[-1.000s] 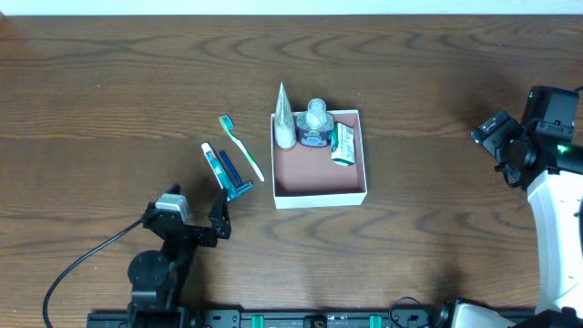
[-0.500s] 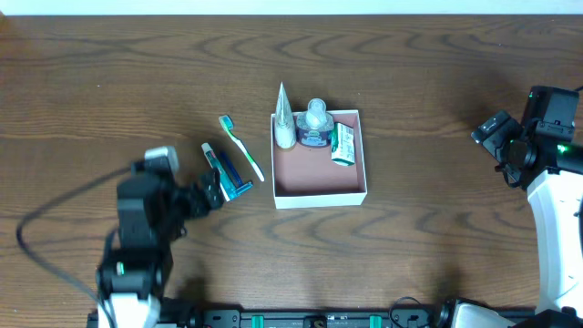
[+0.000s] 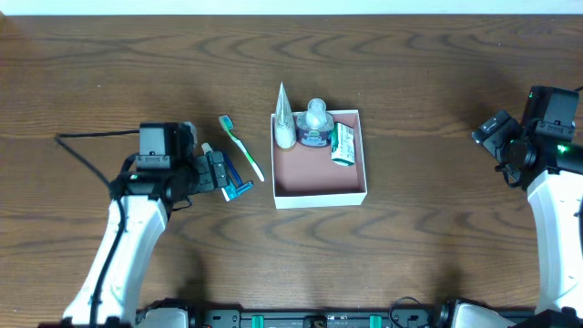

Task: Pack container
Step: 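Reach left gripper over the Colgate toothpaste tube and lower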

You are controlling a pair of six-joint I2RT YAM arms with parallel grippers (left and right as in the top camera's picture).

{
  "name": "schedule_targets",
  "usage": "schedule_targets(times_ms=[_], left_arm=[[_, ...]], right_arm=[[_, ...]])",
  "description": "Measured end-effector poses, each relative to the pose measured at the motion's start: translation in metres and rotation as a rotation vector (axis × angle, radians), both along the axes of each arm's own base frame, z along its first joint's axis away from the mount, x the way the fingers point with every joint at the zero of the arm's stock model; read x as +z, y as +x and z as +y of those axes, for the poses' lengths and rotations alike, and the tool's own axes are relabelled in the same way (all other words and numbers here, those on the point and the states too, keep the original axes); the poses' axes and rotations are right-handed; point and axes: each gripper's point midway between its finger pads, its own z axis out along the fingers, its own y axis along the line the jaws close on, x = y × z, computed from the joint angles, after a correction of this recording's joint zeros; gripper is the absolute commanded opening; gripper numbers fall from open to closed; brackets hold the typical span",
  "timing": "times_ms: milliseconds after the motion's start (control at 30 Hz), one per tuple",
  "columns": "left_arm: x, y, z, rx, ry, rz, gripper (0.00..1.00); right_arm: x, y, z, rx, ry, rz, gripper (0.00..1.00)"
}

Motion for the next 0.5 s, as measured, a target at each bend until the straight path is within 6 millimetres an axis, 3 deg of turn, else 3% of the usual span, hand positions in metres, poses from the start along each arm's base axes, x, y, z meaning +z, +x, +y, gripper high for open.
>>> schedule_targets(times_ms=[233, 500], left_arm=[[0.001, 0.001, -0.002, 0.015, -0.022, 0.022, 0.98], [0.038, 0.015, 0.004, 0.077, -0.011, 0.046, 0.98]], right_arm=[[0.0, 0.0, 0.0, 0.0, 0.0, 0.0, 0.99], [0.0, 0.0, 0.0, 0.0, 0.0, 0.0, 0.99]])
